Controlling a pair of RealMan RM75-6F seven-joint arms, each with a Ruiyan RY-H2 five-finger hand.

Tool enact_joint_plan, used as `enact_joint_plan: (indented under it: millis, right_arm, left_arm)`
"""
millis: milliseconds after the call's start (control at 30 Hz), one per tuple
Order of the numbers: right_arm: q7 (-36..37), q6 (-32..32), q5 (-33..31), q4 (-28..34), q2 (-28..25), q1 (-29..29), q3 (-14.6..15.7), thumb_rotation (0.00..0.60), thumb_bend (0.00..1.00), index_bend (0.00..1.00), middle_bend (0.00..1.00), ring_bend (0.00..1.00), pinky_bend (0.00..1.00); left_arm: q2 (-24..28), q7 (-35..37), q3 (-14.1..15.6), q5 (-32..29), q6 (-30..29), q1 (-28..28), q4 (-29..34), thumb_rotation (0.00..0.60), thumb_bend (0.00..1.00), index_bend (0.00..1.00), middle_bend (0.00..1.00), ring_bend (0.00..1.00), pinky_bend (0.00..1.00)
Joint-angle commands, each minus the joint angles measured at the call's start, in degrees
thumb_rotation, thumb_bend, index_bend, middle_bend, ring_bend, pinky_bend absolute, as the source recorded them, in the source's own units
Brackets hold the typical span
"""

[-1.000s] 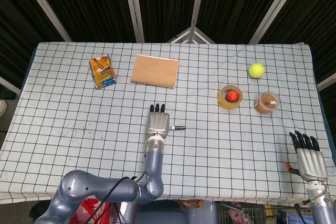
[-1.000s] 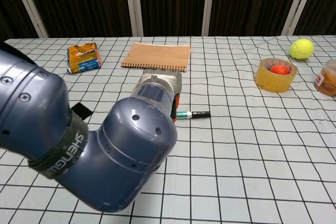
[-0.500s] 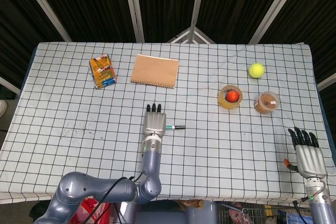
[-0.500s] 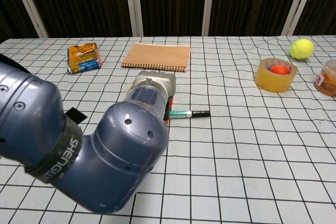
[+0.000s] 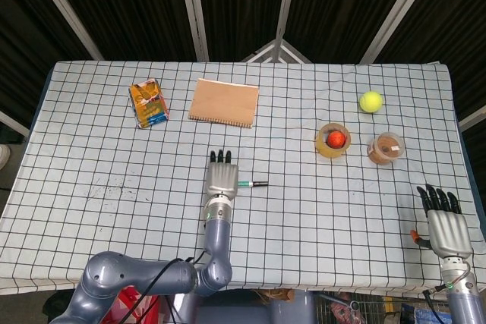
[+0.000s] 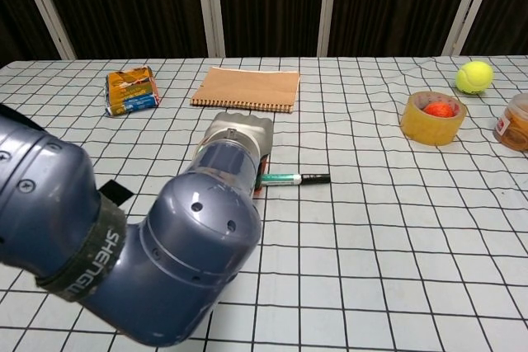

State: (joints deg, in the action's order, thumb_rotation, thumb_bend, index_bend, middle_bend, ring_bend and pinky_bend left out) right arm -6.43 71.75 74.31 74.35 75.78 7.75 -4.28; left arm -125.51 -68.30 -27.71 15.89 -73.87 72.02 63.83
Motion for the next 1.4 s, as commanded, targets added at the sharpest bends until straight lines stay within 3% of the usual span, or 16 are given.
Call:
enact_joint_plan:
  millis: [33, 800, 833, 867, 900, 933, 1033, 1133, 1200, 1400]
  right_arm:
    - [0.1, -0.1, 0.1, -0.1, 0.1, 0.0, 0.0, 0.600, 0.26, 0.07, 0.05, 0.00, 0.00]
    - [0.4, -0.4, 0.1, -0.9, 0.5, -0.1, 0.1, 0.600, 0.26, 0.07, 0.05, 0.00, 0.00]
    - [4.4, -3.4, 1.3, -2.7, -0.9, -1.9, 4.1, 0.600, 0.26, 0.07, 0.05, 0.00, 0.00]
    - [8.6, -3.7, 4.1, -4.7, -1.1, -1.7, 5.3, 0.600, 0.26, 0.07, 0.05, 0.00, 0.00]
    - [9.1, -5.0, 5.8, -5.7, 1.1, 0.5, 4.8, 0.600, 0.26, 0.07, 0.05, 0.00, 0.00]
    - [7.4, -5.4, 4.0, -6.3, 2.2, 1.7, 2.5, 0.600, 0.26, 0.07, 0.05, 0.00, 0.00]
    - [7.3, -7.3, 1.7, -7.0, 1.2, 2.9, 0.7, 0.600, 0.26, 0.07, 0.05, 0.00, 0.00]
    - [5.6, -2.1, 2.6, -4.1, 0.2, -0.8, 2.4, 0.600, 0.26, 0.07, 0.05, 0.00, 0.00]
    - [4.2, -1.2, 2.0, -3.3, 0.0, -0.2, 0.9, 0.600, 0.26, 0.07, 0.05, 0.00, 0.00]
    - [2.9, 1.0, 2.6, 0.9, -1.6, -0.3, 0.2, 0.600, 0.26, 0.11, 0.05, 0.00, 0.00]
  left_arm:
    - [-0.3, 0.2, -0.4, 0.7, 0.2, -0.2, 0.2, 0.600, 0.48, 0.52, 0.07, 0.00, 0.00]
    - [-1.8, -2.3, -1.0, 4.1, 0.5, -1.8, -1.0, 0.600, 0.50, 0.57, 0.09, 0.00, 0.00]
    - [-1.8, -2.3, -1.1, 4.1, 0.6, -1.9, -1.0, 0.600, 0.50, 0.57, 0.09, 0.00, 0.00]
    - [-1.9, -2.3, -1.2, 4.2, 0.6, -2.0, -1.0, 0.600, 0.50, 0.57, 0.09, 0.00, 0.00]
    - [-1.9, -2.2, -1.3, 4.2, 0.6, -2.2, -1.0, 0.600, 0.51, 0.57, 0.09, 0.00, 0.00]
    - [-1.8, -2.1, -1.5, 4.3, 0.6, -2.4, -0.9, 0.600, 0.51, 0.57, 0.09, 0.00, 0.00]
    - [-1.5, -1.0, -2.6, 4.3, 0.6, -3.0, 0.2, 0.600, 0.53, 0.58, 0.10, 0.00, 0.00]
    - [-0.7, 0.2, -3.8, 4.6, 0.4, -3.6, 2.0, 0.600, 0.54, 0.58, 0.10, 0.00, 0.00]
    - [0.2, 2.2, -5.4, 5.2, 0.0, -4.2, 4.5, 0.600, 0.54, 0.58, 0.10, 0.00, 0.00]
    - [1.7, 2.0, -5.8, 5.2, -0.8, -4.6, 7.7, 0.600, 0.54, 0.58, 0.10, 0.00, 0.00]
